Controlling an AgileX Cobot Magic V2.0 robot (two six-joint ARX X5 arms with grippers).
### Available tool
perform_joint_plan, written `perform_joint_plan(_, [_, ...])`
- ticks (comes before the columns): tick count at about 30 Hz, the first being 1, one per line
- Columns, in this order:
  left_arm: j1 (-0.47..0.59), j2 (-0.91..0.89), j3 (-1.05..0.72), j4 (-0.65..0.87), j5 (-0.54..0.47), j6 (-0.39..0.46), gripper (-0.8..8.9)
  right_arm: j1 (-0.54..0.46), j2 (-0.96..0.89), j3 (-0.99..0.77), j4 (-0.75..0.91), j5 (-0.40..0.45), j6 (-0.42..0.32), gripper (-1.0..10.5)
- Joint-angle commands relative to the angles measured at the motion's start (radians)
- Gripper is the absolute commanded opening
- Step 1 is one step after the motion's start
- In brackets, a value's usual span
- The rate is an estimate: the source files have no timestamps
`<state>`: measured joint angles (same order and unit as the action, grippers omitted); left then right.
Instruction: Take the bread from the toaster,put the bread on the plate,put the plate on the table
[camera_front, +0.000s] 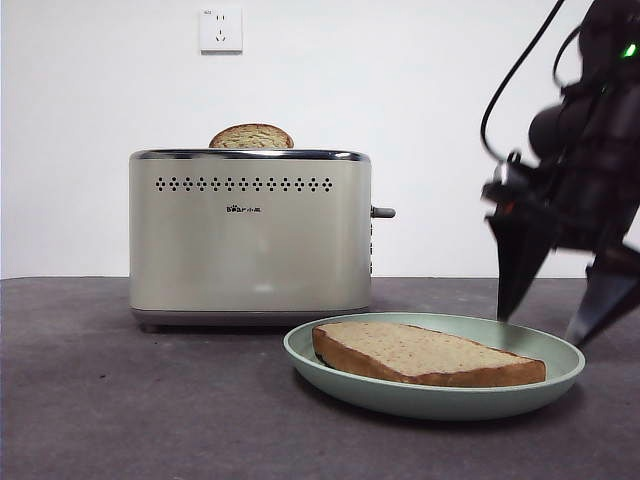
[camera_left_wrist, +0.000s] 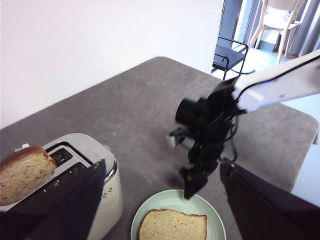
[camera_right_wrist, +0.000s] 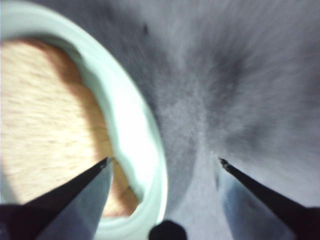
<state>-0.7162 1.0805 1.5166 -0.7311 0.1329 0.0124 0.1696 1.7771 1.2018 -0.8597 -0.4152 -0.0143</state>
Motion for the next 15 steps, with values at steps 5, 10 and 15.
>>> perform_joint_plan(5, [-0.003,0.000,-0.007,-0.029,-0.027,0.046,3.82,0.003,-0.302,0.000,0.016,-0.003,0.043,3.5])
perform_joint_plan(10, [-0.002,-0.023,-0.067,-0.021,-0.101,0.063,3.71,0.021,-0.528,0.000,0.021,-0.005,0.072,3.5])
perform_joint_plan(15, [0.003,-0.149,-0.254,0.130,-0.235,0.034,3.05,0.043,-0.703,0.000,0.020,-0.004,0.104,3.5])
